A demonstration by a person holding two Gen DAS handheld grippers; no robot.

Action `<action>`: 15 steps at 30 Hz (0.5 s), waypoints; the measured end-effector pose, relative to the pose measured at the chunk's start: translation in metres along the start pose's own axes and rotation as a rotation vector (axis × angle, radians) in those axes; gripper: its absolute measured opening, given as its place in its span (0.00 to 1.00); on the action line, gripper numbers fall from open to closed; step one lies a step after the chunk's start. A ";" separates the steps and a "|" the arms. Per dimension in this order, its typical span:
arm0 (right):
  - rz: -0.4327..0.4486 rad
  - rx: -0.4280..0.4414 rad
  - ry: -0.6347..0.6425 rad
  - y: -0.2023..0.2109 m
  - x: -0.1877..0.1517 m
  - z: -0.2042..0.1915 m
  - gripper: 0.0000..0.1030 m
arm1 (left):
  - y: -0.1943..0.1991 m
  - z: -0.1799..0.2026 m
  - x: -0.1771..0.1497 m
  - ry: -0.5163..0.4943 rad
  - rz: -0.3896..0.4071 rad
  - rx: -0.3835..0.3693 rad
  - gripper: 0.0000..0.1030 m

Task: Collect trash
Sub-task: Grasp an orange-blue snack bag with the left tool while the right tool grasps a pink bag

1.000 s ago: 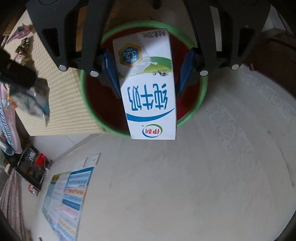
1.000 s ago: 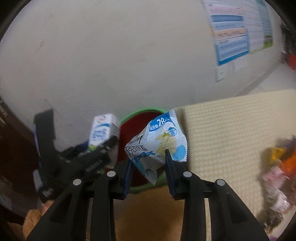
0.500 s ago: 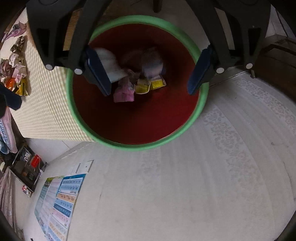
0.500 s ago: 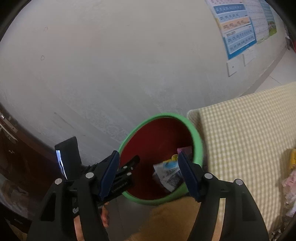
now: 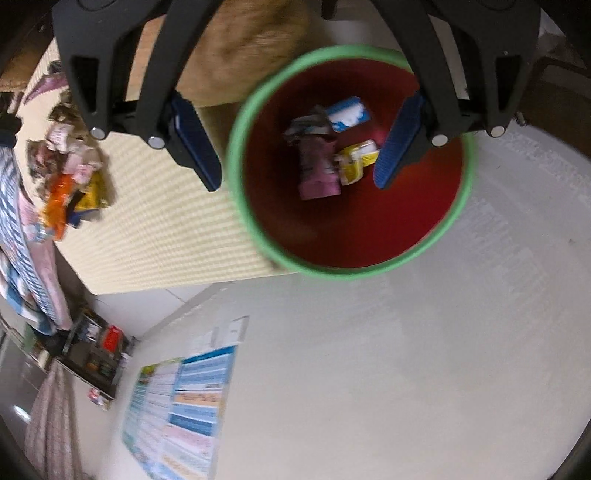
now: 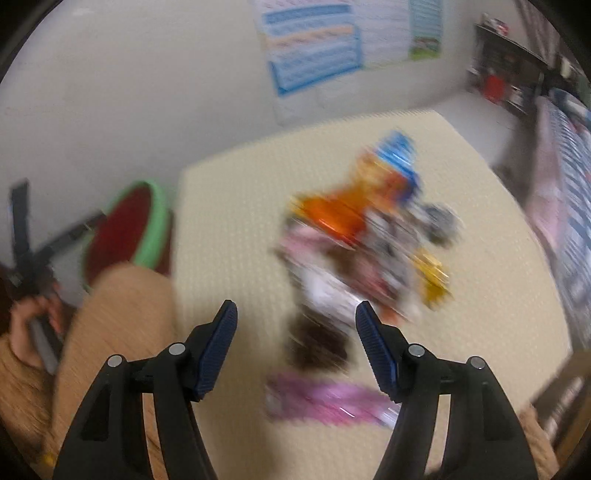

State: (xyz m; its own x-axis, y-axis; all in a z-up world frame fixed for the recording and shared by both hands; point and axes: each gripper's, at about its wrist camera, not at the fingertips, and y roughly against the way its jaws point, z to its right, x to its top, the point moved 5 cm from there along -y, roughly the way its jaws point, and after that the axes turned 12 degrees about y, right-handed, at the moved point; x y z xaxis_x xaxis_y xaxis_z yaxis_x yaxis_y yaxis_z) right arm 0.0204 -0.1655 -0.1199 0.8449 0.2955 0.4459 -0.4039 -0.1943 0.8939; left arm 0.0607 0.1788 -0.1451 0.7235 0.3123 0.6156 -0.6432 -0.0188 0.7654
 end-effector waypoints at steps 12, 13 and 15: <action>-0.215 -0.001 0.165 -0.049 -0.069 -0.034 0.60 | 0.013 0.100 -0.032 -0.136 -0.072 -0.130 0.80; -0.243 -0.009 0.165 -0.055 -0.072 -0.034 0.37 | 0.012 0.109 -0.037 -0.152 -0.087 -0.142 0.80; -0.256 0.062 0.105 -0.056 -0.076 -0.031 0.11 | 0.012 0.125 -0.047 -0.188 -0.102 -0.160 0.80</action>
State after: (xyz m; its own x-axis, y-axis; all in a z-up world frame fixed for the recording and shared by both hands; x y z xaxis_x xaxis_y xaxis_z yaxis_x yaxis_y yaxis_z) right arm -0.0317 -0.1482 -0.2021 0.8744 0.4370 0.2110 -0.1572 -0.1565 0.9751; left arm 0.0504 0.0457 -0.1412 0.8106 0.1230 0.5725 -0.5855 0.1584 0.7950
